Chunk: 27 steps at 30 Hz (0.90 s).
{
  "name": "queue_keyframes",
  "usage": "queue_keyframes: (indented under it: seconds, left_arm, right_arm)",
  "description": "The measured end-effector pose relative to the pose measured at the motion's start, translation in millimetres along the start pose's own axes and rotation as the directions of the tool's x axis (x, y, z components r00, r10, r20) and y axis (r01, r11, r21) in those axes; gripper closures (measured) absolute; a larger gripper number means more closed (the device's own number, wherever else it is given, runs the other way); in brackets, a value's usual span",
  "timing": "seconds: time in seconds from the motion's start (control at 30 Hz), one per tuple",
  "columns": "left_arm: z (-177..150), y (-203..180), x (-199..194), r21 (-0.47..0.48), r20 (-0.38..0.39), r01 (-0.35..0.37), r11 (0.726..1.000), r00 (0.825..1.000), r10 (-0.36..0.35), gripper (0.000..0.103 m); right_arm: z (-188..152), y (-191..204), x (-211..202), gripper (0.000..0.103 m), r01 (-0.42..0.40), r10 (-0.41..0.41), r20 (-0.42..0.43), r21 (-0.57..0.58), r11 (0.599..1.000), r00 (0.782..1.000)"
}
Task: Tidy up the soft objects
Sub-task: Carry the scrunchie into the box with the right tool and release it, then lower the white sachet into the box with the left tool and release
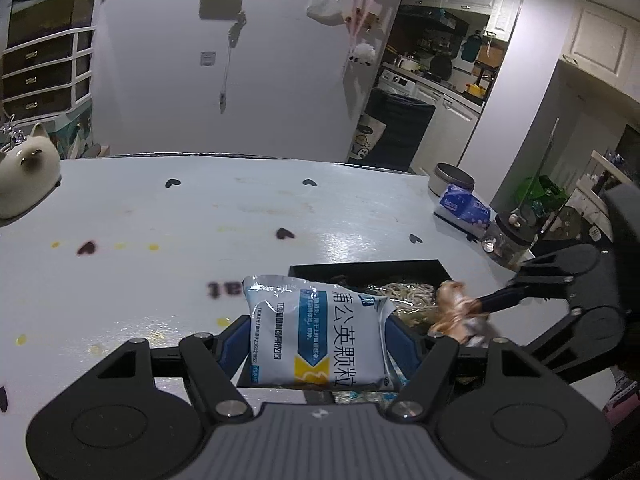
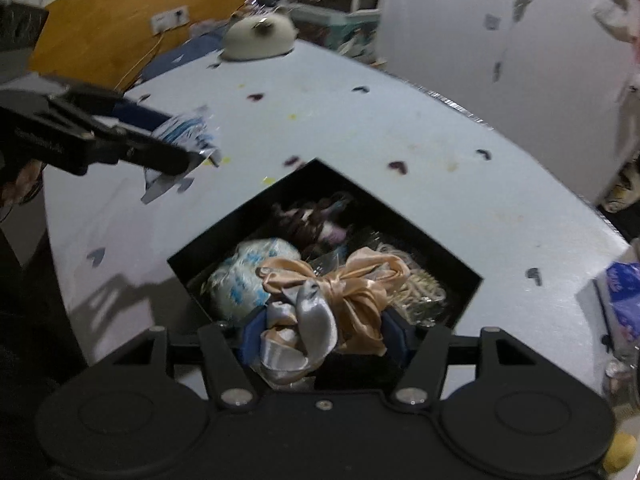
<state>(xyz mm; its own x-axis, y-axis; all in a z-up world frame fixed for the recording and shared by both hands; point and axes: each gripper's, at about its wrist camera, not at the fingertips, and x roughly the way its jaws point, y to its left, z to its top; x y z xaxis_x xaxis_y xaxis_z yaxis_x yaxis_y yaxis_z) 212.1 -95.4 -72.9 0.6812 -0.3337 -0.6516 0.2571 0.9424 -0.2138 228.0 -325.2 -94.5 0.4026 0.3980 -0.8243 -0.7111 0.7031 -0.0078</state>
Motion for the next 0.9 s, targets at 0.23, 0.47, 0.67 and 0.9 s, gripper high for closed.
queue_keyframes:
  seconds: [0.23,0.47,0.67,0.9]
  left_arm:
    - [-1,-8,3,-0.017,-0.013,-0.012,1.000,1.000,0.012,0.031]
    - [-2,-15,10,-0.030,-0.025,-0.007,1.000,1.000,0.006,0.031]
    - [2,-23,17,-0.008,-0.035,0.014,1.000,0.999,-0.015,0.031]
    - [4,-33,27,0.033,-0.074,0.047,0.998,0.996,-0.044,0.031]
  right_arm:
    - [0,-2,16,0.015,-0.025,0.024,-0.006,-0.037,0.999,1.000]
    - [-5,-31,-2,0.062,-0.116,0.098,0.079,0.279,0.953,0.992]
    - [-18,-22,37,0.077,-0.099,0.125,-0.060,0.321,0.942,0.990]
    - [-24,-26,63,0.079,-0.087,0.120,-0.085,0.315,0.945,0.989]
